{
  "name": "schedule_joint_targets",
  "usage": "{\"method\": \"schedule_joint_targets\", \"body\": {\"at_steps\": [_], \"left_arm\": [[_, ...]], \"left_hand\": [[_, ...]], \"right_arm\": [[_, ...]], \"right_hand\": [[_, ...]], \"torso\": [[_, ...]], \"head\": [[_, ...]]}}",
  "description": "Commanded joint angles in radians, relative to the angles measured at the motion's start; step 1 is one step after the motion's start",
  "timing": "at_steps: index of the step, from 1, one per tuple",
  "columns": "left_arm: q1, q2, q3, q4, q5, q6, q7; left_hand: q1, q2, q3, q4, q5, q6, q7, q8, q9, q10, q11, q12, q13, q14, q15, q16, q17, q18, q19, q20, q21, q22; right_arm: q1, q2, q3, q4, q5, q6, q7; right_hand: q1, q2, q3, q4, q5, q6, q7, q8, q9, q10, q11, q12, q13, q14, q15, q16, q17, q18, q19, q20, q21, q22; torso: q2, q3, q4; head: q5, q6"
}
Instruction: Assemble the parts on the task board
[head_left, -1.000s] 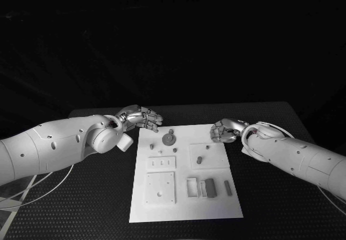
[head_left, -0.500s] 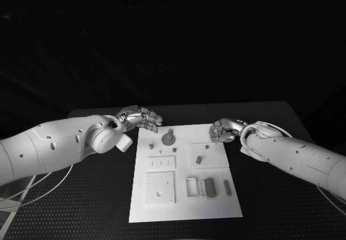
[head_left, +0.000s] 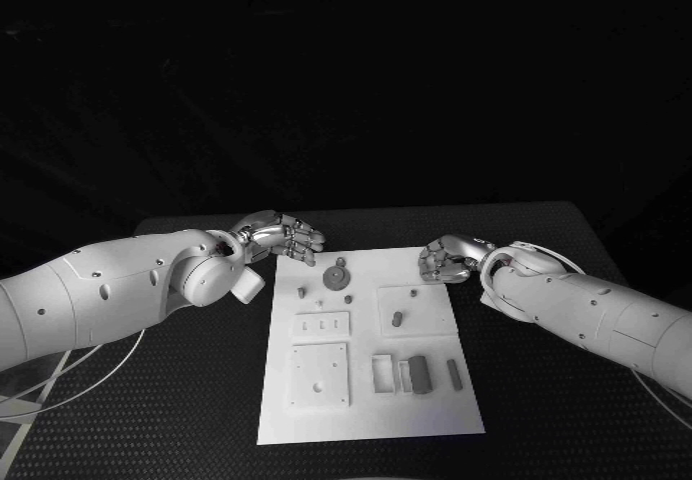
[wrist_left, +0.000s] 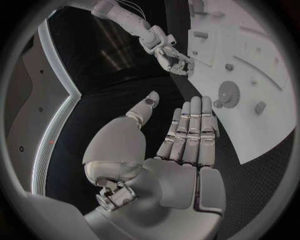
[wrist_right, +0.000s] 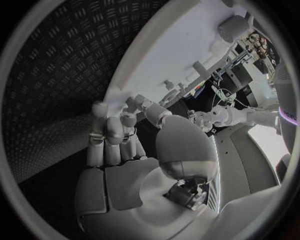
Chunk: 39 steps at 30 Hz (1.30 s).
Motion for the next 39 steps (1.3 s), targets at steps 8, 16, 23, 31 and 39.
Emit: {"method": "schedule_joint_targets", "body": {"at_steps": [8,16,23,31,39], "left_arm": [[0.001,0.001,0.001,0.003,-0.003,0.013,0.006],[0.001,0.002,0.001,0.003,-0.003,0.013,0.006],[0.001,0.002,0.001,0.003,-0.006,0.014,0.005],[0.001,0.002,0.001,0.004,-0.009,0.014,0.005],[0.001,0.002,0.001,0.006,-0.021,-0.043,-0.004]], "left_hand": [[0.001,0.006,-0.004,-0.001,-0.004,-0.005,0.026,0.004,-0.002,0.006,0.001,-0.004,0.002,0.009,0.001,-0.006,0.002,0.015,0.002,-0.003,-0.006,0.002],[0.001,0.006,-0.004,-0.001,-0.004,-0.005,0.026,0.004,-0.002,0.006,0.001,-0.004,0.002,0.009,0.001,-0.007,0.002,0.015,0.003,-0.003,-0.006,0.002],[0.002,0.007,-0.004,0.000,-0.004,-0.004,0.026,0.005,-0.002,0.008,0.001,-0.004,0.002,0.010,0.001,-0.007,0.003,0.015,0.003,-0.003,-0.006,0.002],[0.000,0.011,-0.005,0.001,-0.004,0.005,0.022,0.011,-0.001,0.018,-0.003,0.001,0.006,0.012,0.001,-0.011,0.007,0.015,0.004,-0.003,-0.007,0.003],[-0.001,0.026,-0.002,0.003,-0.004,0.020,0.014,0.019,0.001,0.033,-0.010,0.007,0.011,0.017,-0.001,-0.013,0.012,0.016,0.009,-0.005,-0.007,0.005]], "right_arm": [[-0.001,0.000,0.000,0.001,-0.011,-0.020,-0.014],[-0.001,0.001,0.000,0.004,-0.016,-0.027,-0.020],[-0.001,0.002,0.000,0.006,-0.020,-0.032,-0.023],[-0.002,0.002,0.000,0.009,-0.022,-0.058,-0.029],[-0.001,-0.010,0.000,0.040,-0.030,-0.104,-0.065]], "right_hand": [[-0.006,0.009,0.005,0.005,0.003,0.157,-0.003,0.013,0.013,0.007,-0.012,0.008,-0.004,-0.002,-0.019,0.006,-0.002,0.007,0.005,-0.010,0.009,0.022],[-0.005,0.014,0.007,0.004,0.003,0.168,-0.009,0.018,0.023,0.013,-0.017,0.009,-0.005,0.002,-0.023,0.007,-0.003,0.007,0.007,-0.011,0.012,0.022],[-0.010,0.014,0.006,0.006,0.003,0.183,-0.016,0.024,0.036,0.025,-0.024,0.012,-0.008,0.011,-0.029,0.011,-0.004,0.007,0.014,-0.014,0.017,0.021],[-0.018,0.012,0.004,0.011,0.002,0.192,-0.021,0.027,0.045,0.034,-0.029,0.012,-0.010,0.018,-0.033,0.013,-0.005,0.007,0.019,-0.017,0.020,0.021],[-0.037,0.006,0.002,0.028,0.003,0.195,-0.023,0.025,0.051,0.040,-0.031,0.010,-0.012,0.025,-0.037,0.013,-0.007,0.007,0.025,-0.019,0.022,0.020]], "torso": [[0.000,0.0007,-0.0007],[0.000,0.0010,-0.0009],[0.000,0.0011,-0.0010],[0.000,0.0008,-0.0012],[0.000,0.0006,-0.0006]], "head": [[0.000,-0.001],[0.000,-0.001],[-0.001,-0.002],[-0.001,-0.002],[-0.002,0.000]]}}
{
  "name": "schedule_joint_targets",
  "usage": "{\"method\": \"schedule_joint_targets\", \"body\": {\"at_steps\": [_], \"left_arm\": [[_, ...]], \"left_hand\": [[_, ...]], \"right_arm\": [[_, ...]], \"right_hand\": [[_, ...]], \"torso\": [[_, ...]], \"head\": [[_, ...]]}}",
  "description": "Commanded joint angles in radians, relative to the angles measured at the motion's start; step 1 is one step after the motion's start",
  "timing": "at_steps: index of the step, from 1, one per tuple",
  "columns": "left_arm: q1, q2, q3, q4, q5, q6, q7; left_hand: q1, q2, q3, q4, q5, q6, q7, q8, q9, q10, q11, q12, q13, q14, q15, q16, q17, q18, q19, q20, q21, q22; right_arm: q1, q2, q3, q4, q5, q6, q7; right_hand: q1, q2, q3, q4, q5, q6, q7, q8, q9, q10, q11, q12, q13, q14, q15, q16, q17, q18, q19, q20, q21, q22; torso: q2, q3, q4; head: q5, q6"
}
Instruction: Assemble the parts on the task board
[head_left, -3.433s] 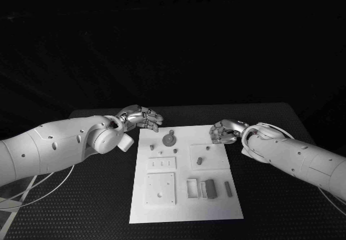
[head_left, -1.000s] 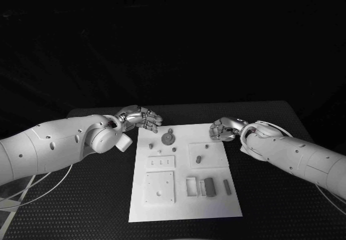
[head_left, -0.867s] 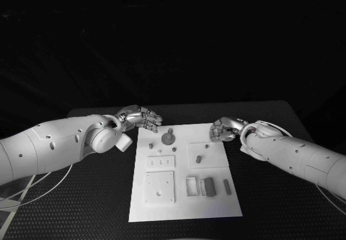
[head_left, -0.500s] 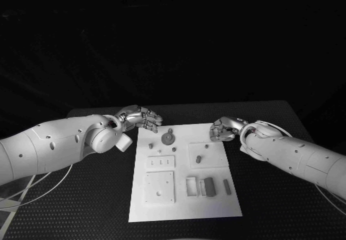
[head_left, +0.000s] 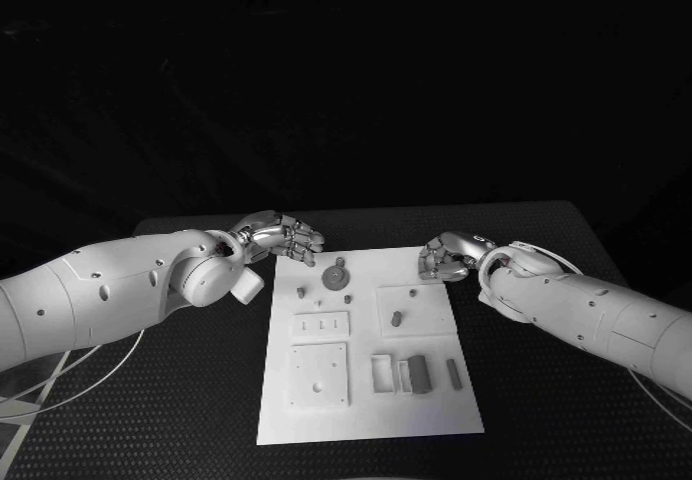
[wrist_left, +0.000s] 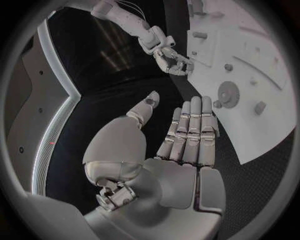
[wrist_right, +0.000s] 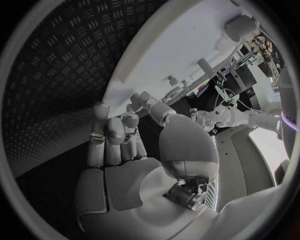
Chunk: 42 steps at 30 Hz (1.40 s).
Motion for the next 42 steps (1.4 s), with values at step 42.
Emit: {"method": "schedule_joint_targets", "body": {"at_steps": [42], "left_arm": [[0.001,0.033,0.000,0.145,-0.156,-0.105,-0.298]], "left_hand": [[-0.091,0.008,-0.003,0.037,-0.004,0.146,-0.035,-0.007,-0.012,0.152,-0.086,0.118,0.188,0.125,-0.094,0.214,0.127,-0.006,0.102,-0.093,0.088,0.126]], "right_arm": [[0.043,-0.056,0.016,0.476,-0.196,-0.050,-0.283]], "right_hand": [[-0.051,-0.017,0.006,0.046,0.007,0.090,0.026,-0.003,0.051,0.025,-0.009,-0.005,-0.009,0.034,-0.011,0.000,-0.010,0.006,0.026,-0.016,0.005,0.016]], "torso": [[-0.010,-0.0114,-0.0085]], "head": [[0.006,0.022]]}}
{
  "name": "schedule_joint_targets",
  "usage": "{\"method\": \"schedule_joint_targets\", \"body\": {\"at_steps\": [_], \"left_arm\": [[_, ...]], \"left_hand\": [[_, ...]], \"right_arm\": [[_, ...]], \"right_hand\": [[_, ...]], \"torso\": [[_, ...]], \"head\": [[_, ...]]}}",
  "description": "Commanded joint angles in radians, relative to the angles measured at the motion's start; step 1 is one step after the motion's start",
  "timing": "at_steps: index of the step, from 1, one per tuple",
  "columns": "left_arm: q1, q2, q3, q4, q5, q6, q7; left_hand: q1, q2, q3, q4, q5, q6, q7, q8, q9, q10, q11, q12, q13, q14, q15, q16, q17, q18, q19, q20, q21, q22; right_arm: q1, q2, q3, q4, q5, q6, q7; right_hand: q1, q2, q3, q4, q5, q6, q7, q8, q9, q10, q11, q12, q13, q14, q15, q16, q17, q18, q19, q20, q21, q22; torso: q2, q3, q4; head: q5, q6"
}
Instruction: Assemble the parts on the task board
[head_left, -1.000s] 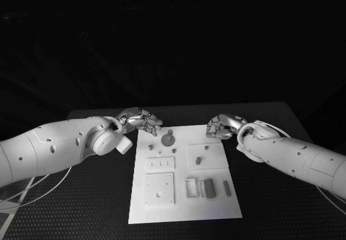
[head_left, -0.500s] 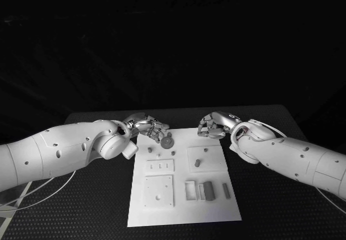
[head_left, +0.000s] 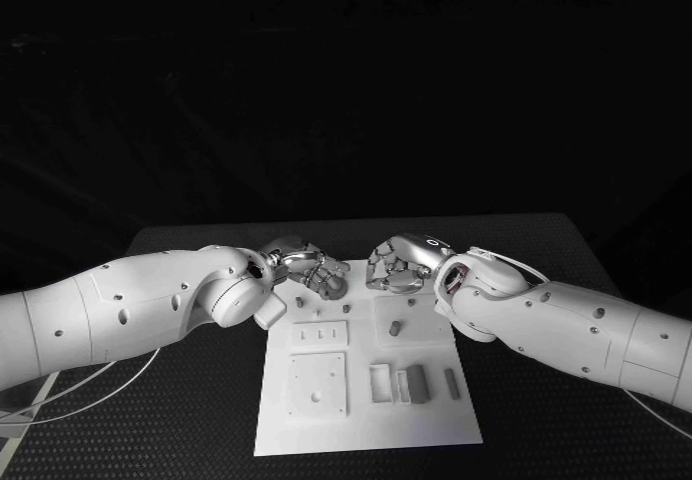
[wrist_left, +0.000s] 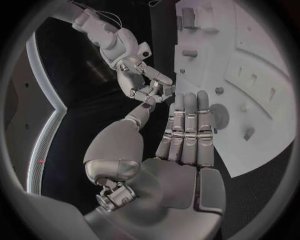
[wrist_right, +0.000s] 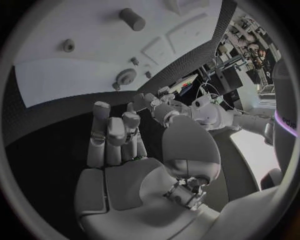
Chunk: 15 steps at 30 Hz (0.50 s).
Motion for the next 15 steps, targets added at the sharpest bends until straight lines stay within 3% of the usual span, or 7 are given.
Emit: {"method": "schedule_joint_targets", "body": {"at_steps": [1,8,15], "left_arm": [[0.001,0.010,0.000,0.007,-0.038,0.031,-0.069],[0.001,0.020,-0.001,0.021,-0.058,0.043,-0.102],[0.000,0.025,-0.001,0.020,-0.076,0.062,-0.114]], "left_hand": [[-0.013,-0.005,-0.003,0.008,-0.004,-0.005,0.002,-0.008,-0.003,-0.008,0.002,0.006,0.006,-0.009,0.000,0.007,-0.003,-0.007,-0.003,-0.006,0.007,0.003],[-0.058,-0.022,-0.022,0.027,-0.004,-0.001,0.001,-0.012,-0.006,-0.010,0.000,0.007,0.022,-0.011,-0.002,0.016,-0.007,-0.006,-0.004,-0.009,0.006,0.010],[-0.086,-0.021,-0.040,0.029,-0.004,0.009,-0.004,-0.010,-0.007,-0.007,-0.004,0.010,0.037,-0.005,-0.007,0.026,-0.012,-0.004,0.002,-0.014,0.007,0.015]], "right_arm": [[0.000,0.004,-0.001,0.017,-0.064,0.025,-0.050],[0.000,0.014,-0.002,0.043,-0.069,0.038,-0.053],[-0.001,0.020,-0.002,0.056,-0.067,0.046,-0.051]], "right_hand": [[-0.002,0.007,0.000,0.004,0.003,0.062,0.039,-0.005,0.051,0.005,0.000,-0.005,-0.002,0.006,-0.003,0.000,-0.001,0.014,0.004,-0.001,0.004,0.016],[-0.001,0.006,0.001,0.003,0.003,0.061,0.039,-0.006,0.051,0.005,0.000,-0.006,-0.002,0.007,-0.003,-0.001,-0.002,0.014,0.004,-0.001,0.004,0.016],[-0.002,0.005,0.001,0.003,0.003,0.059,0.039,-0.008,0.052,0.006,0.001,-0.006,-0.003,0.007,-0.003,-0.002,-0.002,0.014,0.005,-0.002,0.003,0.016]], "torso": [[0.001,0.0002,0.0012],[0.002,0.0005,-0.0003],[0.002,0.0008,0.0003]], "head": [[0.002,-0.003],[0.001,-0.006],[-0.002,-0.010]]}}
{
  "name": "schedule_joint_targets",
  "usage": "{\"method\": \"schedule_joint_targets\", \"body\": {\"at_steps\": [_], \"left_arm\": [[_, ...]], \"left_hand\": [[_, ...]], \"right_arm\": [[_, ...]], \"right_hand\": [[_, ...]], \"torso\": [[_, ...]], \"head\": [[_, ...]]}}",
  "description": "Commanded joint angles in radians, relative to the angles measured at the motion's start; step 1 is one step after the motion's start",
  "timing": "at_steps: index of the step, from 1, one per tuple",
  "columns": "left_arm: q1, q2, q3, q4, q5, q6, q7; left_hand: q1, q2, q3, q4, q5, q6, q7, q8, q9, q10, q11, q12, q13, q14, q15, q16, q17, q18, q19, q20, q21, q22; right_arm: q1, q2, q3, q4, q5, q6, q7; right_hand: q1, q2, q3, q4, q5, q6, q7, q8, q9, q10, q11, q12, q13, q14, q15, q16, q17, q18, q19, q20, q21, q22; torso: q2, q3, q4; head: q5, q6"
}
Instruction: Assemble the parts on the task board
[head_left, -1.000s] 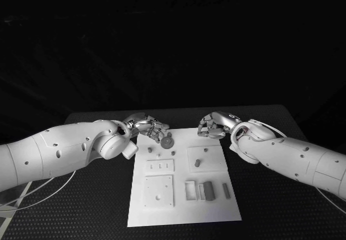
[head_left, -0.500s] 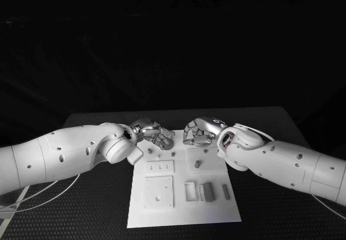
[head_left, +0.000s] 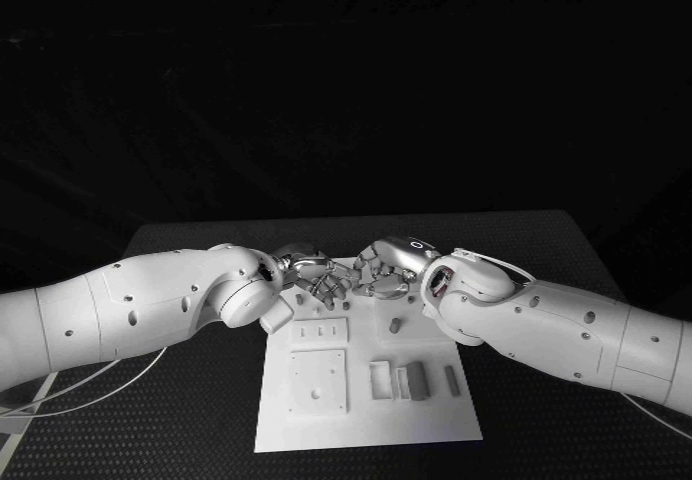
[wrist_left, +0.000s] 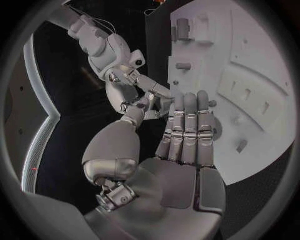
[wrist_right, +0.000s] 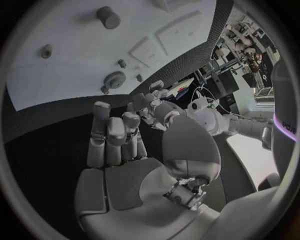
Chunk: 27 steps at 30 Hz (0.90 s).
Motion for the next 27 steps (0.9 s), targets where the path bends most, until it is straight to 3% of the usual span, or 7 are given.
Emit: {"method": "schedule_joint_targets", "body": {"at_steps": [1,11,27], "left_arm": [[0.000,0.004,0.001,0.001,-0.030,0.031,-0.023],[0.000,0.006,0.001,0.001,-0.033,0.042,-0.029],[0.000,0.005,0.001,0.004,-0.033,0.030,-0.030]], "left_hand": [[-0.017,0.001,-0.011,0.001,-0.004,0.010,-0.004,-0.002,-0.001,0.000,-0.005,0.006,0.004,0.001,-0.006,0.006,-0.003,0.003,0.003,-0.006,0.004,0.002],[-0.024,0.007,-0.015,-0.004,-0.004,0.022,-0.009,0.001,0.000,0.005,-0.009,0.005,0.014,0.007,-0.010,0.012,-0.010,0.004,0.010,-0.010,0.003,0.004],[0.039,0.063,0.033,-0.038,-0.004,0.041,-0.015,0.004,0.000,0.017,-0.013,0.003,0.033,0.017,-0.014,0.025,-0.023,0.001,0.023,-0.013,0.003,0.010]], "right_arm": [[0.000,0.000,0.000,0.005,-0.019,0.022,-0.009],[0.000,0.003,0.000,0.016,-0.019,0.024,-0.009],[-0.001,0.008,-0.004,0.025,-0.017,0.046,-0.007]], "right_hand": [[0.000,0.007,0.001,0.003,0.003,0.056,0.040,-0.003,0.051,0.004,-0.001,-0.006,-0.001,0.007,-0.004,-0.002,-0.001,0.015,0.005,-0.002,0.003,0.016],[-0.001,0.007,0.001,0.003,0.003,0.056,0.040,-0.004,0.051,0.004,-0.001,-0.007,-0.001,0.007,-0.004,-0.003,-0.002,0.015,0.005,-0.002,0.003,0.016],[-0.003,0.008,0.001,0.005,0.003,0.056,0.041,-0.005,0.052,0.005,0.000,-0.007,-0.001,0.008,-0.003,-0.003,-0.002,0.015,0.006,-0.002,0.003,0.016]], "torso": [[0.000,0.0002,0.0010],[-0.001,-0.0003,-0.0004],[0.000,-0.0009,-0.0026]], "head": [[-0.003,-0.002],[-0.002,-0.006],[-0.004,-0.010]]}}
